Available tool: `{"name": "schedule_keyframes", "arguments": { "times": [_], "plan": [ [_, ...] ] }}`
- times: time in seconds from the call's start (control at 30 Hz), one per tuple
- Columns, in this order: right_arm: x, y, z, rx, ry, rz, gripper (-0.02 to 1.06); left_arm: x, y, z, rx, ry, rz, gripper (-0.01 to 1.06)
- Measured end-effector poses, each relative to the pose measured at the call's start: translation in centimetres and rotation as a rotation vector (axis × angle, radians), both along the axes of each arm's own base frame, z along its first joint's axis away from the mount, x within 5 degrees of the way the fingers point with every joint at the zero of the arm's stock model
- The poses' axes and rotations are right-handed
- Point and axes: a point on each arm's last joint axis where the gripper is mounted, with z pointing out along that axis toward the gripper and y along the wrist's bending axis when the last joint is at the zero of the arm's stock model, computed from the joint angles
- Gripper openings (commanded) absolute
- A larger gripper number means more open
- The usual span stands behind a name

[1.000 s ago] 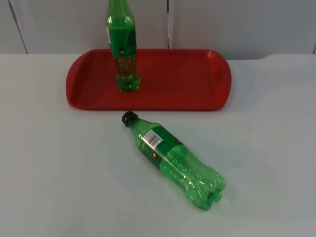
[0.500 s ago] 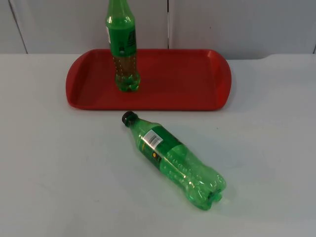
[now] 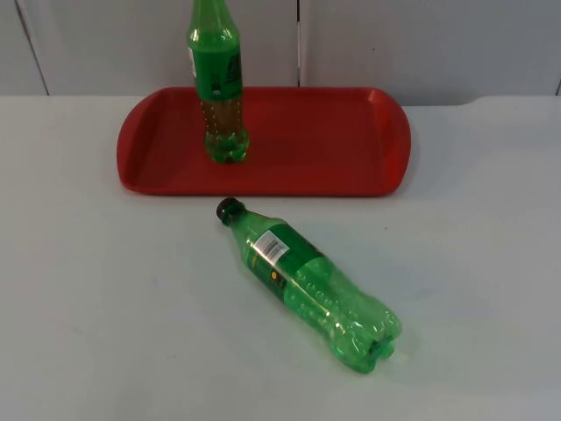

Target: Place the bottle upright on the tray.

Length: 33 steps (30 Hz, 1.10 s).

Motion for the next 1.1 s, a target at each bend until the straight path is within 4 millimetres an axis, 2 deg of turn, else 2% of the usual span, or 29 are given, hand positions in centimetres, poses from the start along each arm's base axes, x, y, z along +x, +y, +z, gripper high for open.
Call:
{"name": "schedule_keyframes", "arguments": {
  "times": [1.1],
  "plan": [
    [0.09,0.01,0.0,0.0,0.006,0.0,1.05,0.0,0.0,0.0,-0.002,0.0,0.001,1.05]
  ]
}}
